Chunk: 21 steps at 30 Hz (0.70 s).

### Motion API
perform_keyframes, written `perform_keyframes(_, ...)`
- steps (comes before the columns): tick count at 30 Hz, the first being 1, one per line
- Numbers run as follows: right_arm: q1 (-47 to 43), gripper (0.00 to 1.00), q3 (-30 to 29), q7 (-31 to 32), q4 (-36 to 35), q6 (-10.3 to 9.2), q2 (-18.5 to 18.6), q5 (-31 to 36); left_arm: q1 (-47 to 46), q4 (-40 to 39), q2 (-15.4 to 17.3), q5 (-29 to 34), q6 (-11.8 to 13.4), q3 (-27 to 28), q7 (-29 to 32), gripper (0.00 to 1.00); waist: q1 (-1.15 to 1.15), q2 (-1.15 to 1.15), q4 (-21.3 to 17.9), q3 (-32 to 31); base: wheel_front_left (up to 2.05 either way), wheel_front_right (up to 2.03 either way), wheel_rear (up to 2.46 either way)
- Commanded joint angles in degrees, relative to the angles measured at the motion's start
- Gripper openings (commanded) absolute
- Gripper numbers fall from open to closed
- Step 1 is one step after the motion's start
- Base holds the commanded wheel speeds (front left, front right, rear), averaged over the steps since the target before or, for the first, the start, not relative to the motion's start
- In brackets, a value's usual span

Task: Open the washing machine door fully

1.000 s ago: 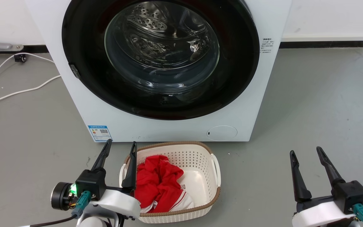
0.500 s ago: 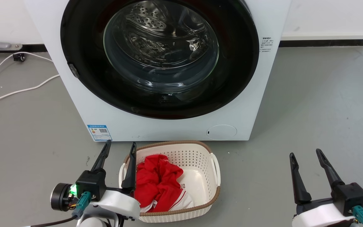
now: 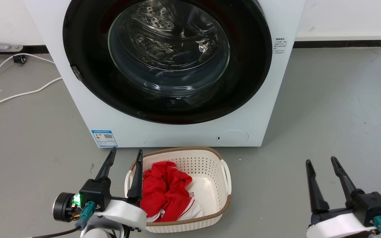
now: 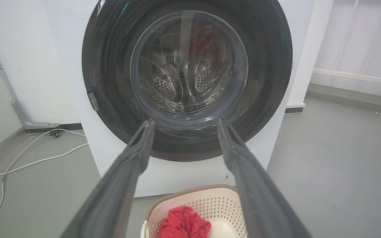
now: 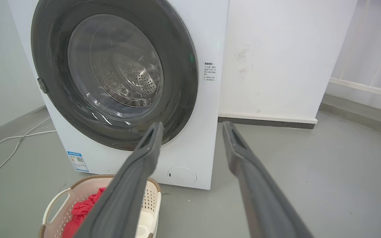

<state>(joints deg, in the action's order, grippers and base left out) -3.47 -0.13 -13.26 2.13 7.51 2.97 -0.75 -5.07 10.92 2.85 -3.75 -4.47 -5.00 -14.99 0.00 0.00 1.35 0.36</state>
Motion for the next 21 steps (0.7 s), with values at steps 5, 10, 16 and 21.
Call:
perform_keyframes(5, 0.1, 0.0, -0.2, -0.7, 0.9, -0.03, -0.2, -9.5, 0.2, -0.1, 0.1, -0.1, 0.0, 0.2, -0.3, 1.0, 0.0, 0.0, 0.0, 0.0, 0.0, 0.0, 0.0)
perform_keyframes(10, 0.6, 0.0, -0.6, -1.0, 2.9, -0.03, -0.2, -25.9, 0.2, -0.3, 0.1, -0.6, 0.1, 0.3, -0.3, 1.0, 0.0, 0.0, 0.0, 0.1, 0.0, 0.0, 0.0)
perform_keyframes(16, 3.0, 0.0, -0.3, -1.3, 6.3, -0.03, -0.1, -53.6, -0.3, -0.7, 0.0, -1.5, 0.2, 0.5, -0.3, 1.0, 0.0, 0.0, -0.1, 1.0, 0.0, 0.0, 0.0)
perform_keyframes(21, 7.6, 0.0, -1.9, 1.0, 8.2, -0.03, -0.1, -79.3, -1.4, -1.3, 0.1, -2.3, 0.7, 0.9, -0.2, 1.0, 0.0, 0.0, -0.4, 2.9, 0.0, 0.0, 0.0)
